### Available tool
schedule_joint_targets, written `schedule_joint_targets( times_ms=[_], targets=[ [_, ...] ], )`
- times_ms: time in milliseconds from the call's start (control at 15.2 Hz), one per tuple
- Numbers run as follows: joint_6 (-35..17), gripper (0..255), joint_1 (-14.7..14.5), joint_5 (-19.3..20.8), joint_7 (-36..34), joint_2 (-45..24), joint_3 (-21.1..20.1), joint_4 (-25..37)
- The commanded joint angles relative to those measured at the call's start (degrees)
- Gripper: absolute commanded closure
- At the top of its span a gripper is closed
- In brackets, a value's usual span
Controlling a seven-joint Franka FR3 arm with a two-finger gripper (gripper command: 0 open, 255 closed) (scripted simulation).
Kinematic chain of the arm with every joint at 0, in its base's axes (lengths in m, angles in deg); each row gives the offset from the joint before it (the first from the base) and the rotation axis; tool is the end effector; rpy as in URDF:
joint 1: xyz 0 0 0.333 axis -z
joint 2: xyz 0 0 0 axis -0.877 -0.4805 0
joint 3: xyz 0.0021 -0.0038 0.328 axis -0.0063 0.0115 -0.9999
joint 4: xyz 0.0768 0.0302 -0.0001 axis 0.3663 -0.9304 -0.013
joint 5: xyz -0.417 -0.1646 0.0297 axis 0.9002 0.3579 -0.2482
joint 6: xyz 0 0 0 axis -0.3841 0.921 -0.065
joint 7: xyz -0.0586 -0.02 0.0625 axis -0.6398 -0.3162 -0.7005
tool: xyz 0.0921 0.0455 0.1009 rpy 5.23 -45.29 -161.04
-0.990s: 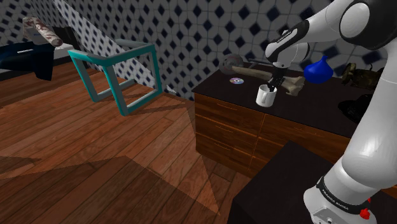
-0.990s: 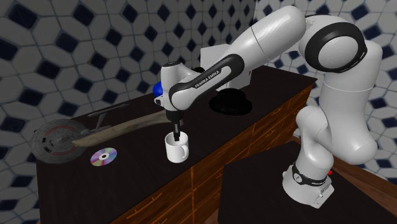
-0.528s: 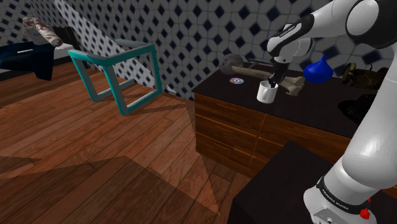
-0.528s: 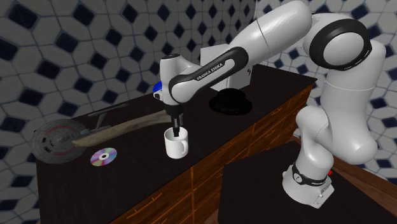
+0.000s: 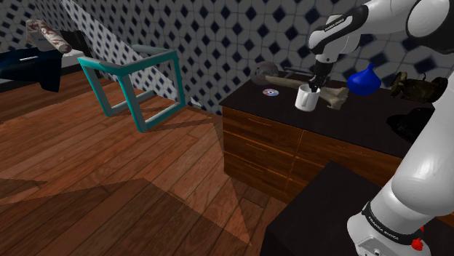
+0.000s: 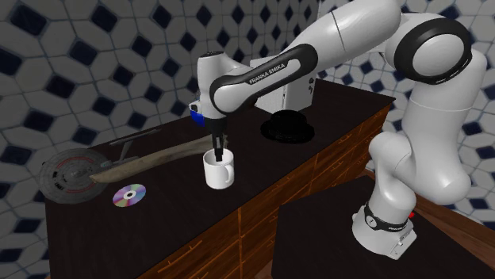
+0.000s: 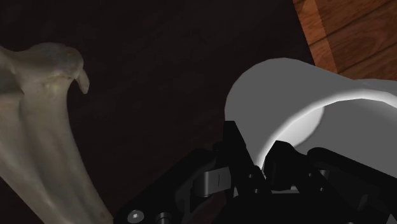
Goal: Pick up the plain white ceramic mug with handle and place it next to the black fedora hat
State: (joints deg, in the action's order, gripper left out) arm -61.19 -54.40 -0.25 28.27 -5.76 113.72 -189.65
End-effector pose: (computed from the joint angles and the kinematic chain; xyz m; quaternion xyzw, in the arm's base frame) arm 0.5031 -0.3775 0.3625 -0.9946 0.1034 -0.0096 0.0029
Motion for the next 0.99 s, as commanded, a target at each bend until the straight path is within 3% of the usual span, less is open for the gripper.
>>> schedule_joint_targets(
  times_ms=[0, 924],
  targets=[
    [1.41, 255, -0.05, 0.46, -0.26, 0.69, 0.08, 0.82],
    [11.66, 255, -0.34, 2.35, -1.67, 3.55, 0.17, 8.67]
  ],
)
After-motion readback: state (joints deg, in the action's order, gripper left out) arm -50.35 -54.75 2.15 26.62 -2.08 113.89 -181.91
